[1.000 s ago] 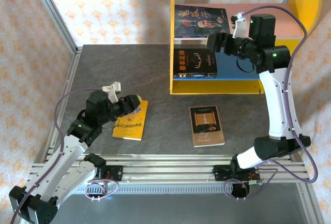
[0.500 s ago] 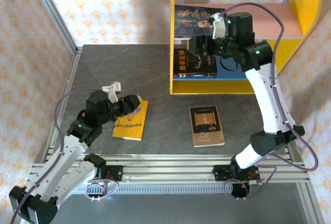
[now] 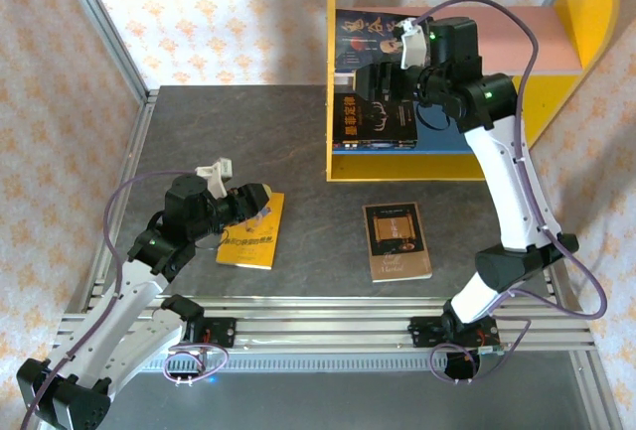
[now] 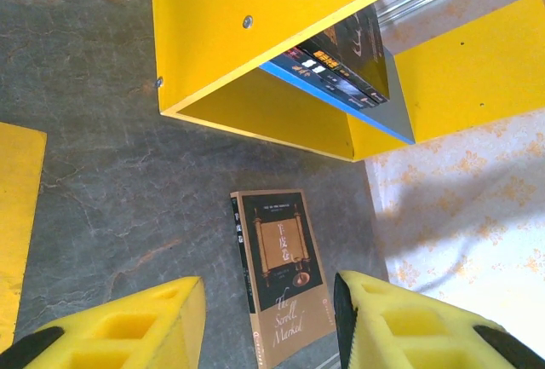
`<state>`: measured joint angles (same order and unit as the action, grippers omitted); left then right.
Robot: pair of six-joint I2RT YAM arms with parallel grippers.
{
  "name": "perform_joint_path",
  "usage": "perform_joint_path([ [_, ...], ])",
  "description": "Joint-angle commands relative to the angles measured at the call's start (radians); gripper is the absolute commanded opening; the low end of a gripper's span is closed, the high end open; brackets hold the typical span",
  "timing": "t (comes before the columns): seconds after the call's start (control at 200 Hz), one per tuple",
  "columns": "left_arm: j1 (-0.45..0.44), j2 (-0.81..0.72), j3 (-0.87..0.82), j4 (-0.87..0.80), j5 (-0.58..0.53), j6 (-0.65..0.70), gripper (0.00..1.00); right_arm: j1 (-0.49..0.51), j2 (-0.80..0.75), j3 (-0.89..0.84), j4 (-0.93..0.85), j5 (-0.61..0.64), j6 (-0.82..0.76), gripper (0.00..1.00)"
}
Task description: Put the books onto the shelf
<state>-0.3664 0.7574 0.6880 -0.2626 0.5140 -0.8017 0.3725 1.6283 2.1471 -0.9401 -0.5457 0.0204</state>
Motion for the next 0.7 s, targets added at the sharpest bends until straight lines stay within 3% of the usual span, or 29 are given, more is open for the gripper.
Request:
perform_joint_path([
  [0.0, 0.005, -0.015, 0.024, -0.014, -0.017, 0.026, 0.43, 0.006, 0.022, 0.038, -0.013, 0.015, -0.02, 0.77],
  [0.696, 0.005, -0.03, 0.025, -0.042, -0.028, 0.041, 0.43, 0.007, -0.013, 0.009, -0.032, 0.051, -0.034, 0.77],
])
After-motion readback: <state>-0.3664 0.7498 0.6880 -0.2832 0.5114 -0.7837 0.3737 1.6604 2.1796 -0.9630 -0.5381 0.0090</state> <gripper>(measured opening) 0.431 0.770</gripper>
